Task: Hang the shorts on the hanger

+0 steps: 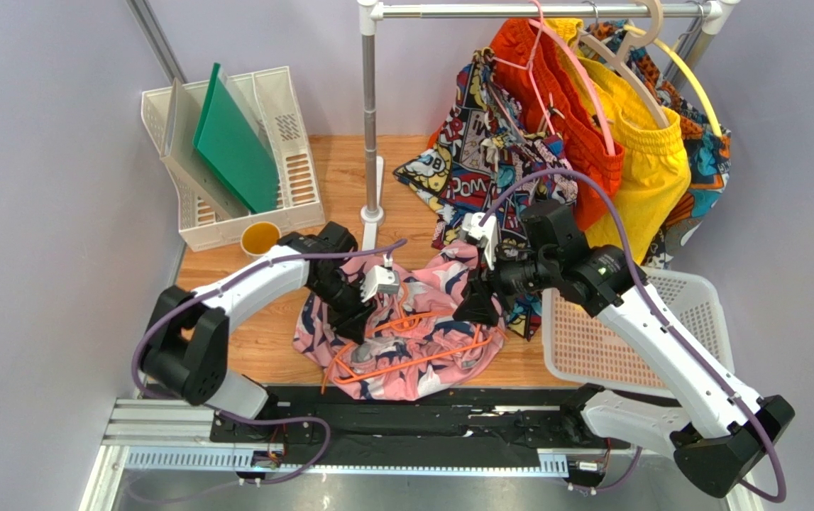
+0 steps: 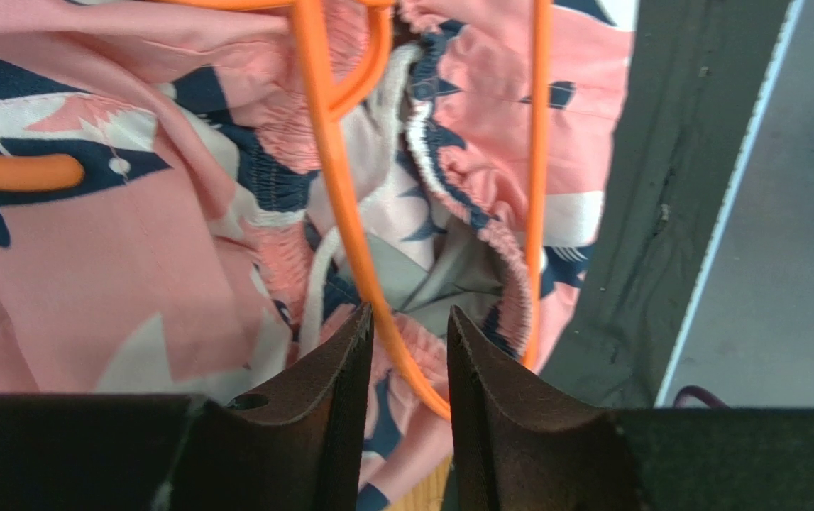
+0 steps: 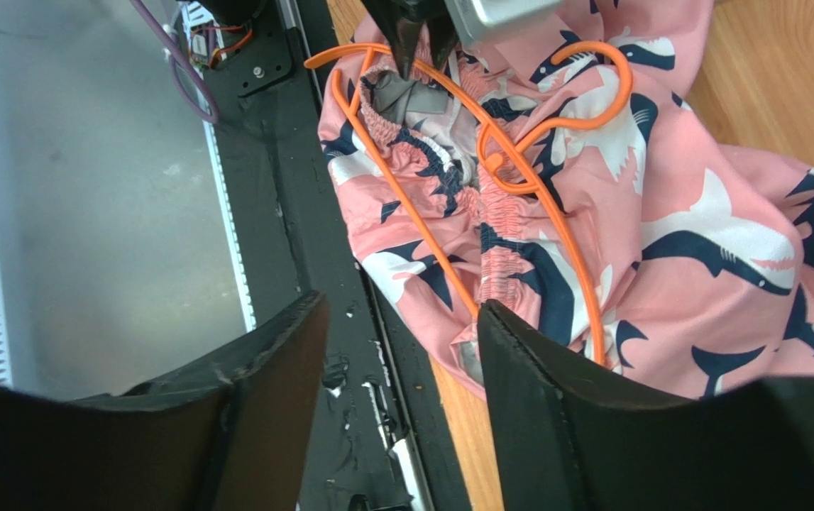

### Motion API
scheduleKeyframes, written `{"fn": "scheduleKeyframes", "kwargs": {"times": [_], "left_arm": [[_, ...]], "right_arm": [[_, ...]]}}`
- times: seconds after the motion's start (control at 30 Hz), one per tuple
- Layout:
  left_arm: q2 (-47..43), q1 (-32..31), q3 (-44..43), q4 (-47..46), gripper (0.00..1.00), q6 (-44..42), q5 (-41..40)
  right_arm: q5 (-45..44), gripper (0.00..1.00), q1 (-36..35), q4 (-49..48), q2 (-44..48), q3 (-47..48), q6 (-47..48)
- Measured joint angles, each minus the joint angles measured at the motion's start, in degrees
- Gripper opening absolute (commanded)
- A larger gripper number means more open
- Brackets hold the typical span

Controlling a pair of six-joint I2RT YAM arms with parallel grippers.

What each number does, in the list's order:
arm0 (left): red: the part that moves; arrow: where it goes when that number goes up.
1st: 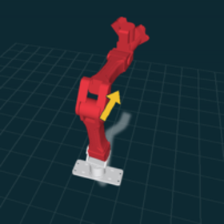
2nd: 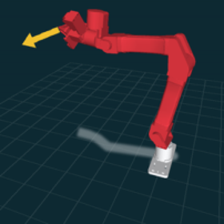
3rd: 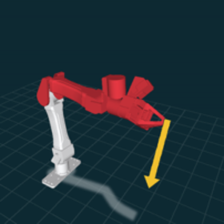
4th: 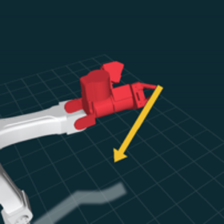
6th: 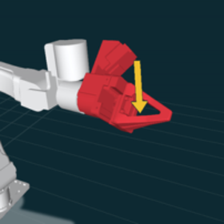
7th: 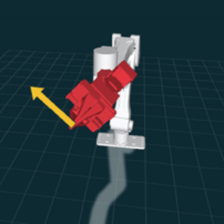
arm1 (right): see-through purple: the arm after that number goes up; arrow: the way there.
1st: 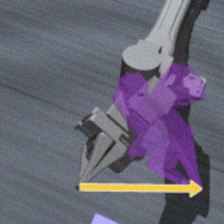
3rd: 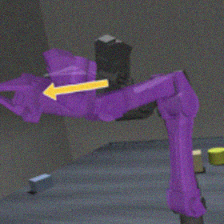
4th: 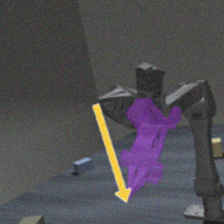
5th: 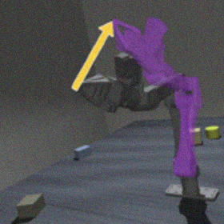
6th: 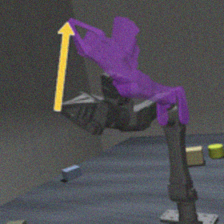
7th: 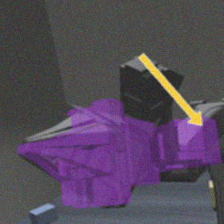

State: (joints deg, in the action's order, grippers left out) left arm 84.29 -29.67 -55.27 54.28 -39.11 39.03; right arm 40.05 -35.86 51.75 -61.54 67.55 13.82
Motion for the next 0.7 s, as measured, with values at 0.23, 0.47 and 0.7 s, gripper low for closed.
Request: {"fn": "scheduleKeyframes", "kwargs": {"times": [0.23,0.47,0.7], "left_arm": [[7.63,-1.79,-0.72,-3.89,0.34,1.33,-3.45],[9.42,-2.36,-1.16,-4.13,0.00,2.95,-4.52],[-7.45,-3.80,-5.75,-0.46,0.00,5.62,-6.14]], "right_arm": [[2.62,0.69,2.47,1.36,-0.94,0.35,-2.69],[4.17,0.84,4.26,2.16,-2.67,0.46,-4.59],[6.12,0.88,4.94,2.47,-4.70,2.34,-5.73]]}}
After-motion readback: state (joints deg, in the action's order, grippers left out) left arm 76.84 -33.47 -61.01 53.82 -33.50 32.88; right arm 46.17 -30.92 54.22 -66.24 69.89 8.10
